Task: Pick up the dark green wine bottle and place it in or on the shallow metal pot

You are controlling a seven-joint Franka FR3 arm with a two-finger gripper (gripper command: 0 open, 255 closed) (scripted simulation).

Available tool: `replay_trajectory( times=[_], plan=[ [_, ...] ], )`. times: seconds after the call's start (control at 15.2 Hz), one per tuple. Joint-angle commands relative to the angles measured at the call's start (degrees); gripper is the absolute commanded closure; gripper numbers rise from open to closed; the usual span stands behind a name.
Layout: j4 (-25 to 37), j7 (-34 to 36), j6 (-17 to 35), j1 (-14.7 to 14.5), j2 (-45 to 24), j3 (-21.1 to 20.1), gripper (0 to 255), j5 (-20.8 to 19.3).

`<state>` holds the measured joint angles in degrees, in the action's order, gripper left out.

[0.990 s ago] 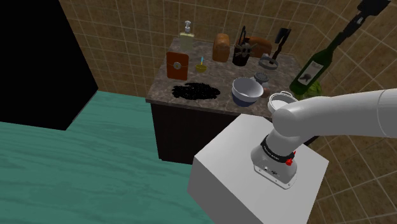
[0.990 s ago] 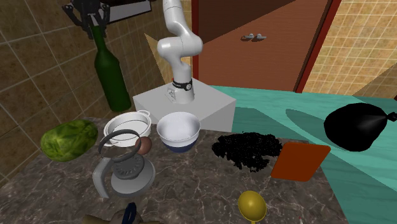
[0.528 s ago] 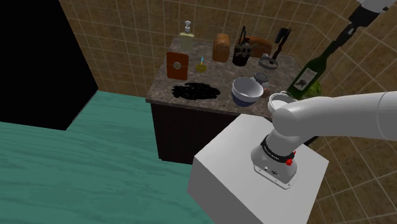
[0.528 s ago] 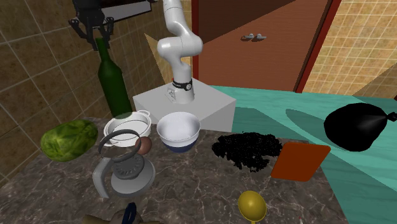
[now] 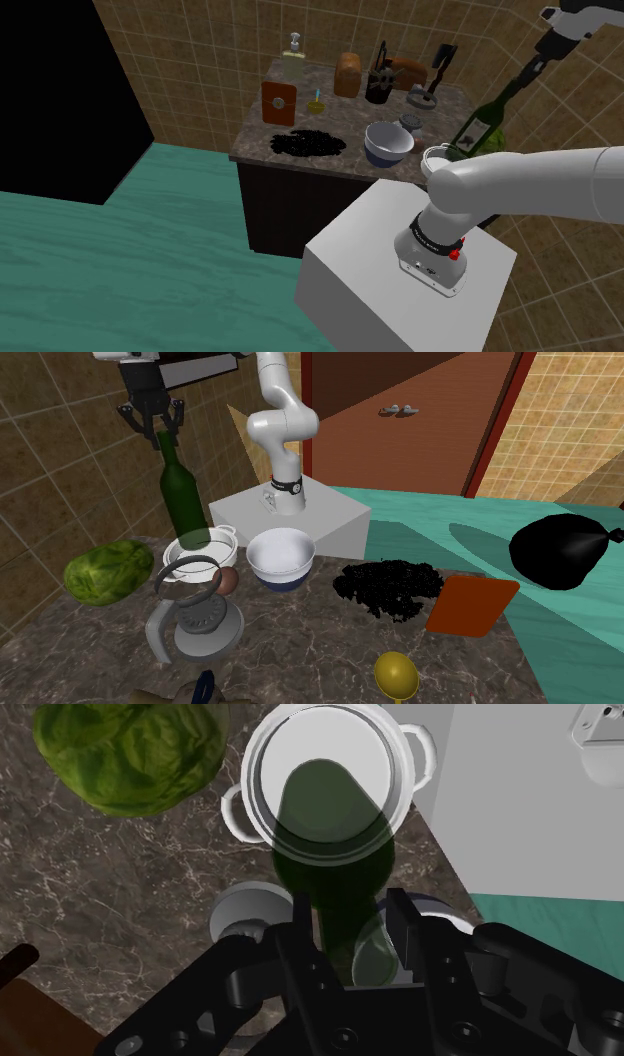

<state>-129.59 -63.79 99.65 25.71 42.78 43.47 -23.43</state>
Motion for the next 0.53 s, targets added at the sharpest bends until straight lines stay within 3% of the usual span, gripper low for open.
replay_trajectory(
  times=[0.0, 0.46],
  plan=[
    [-1.3, 0.0, 1.5, 0.0, -0.1, 0.6, 255, -0.4],
    [-5.2, 0.2, 5.5, 0.4, 0.0, 2.3, 255, -1.7]
  ],
)
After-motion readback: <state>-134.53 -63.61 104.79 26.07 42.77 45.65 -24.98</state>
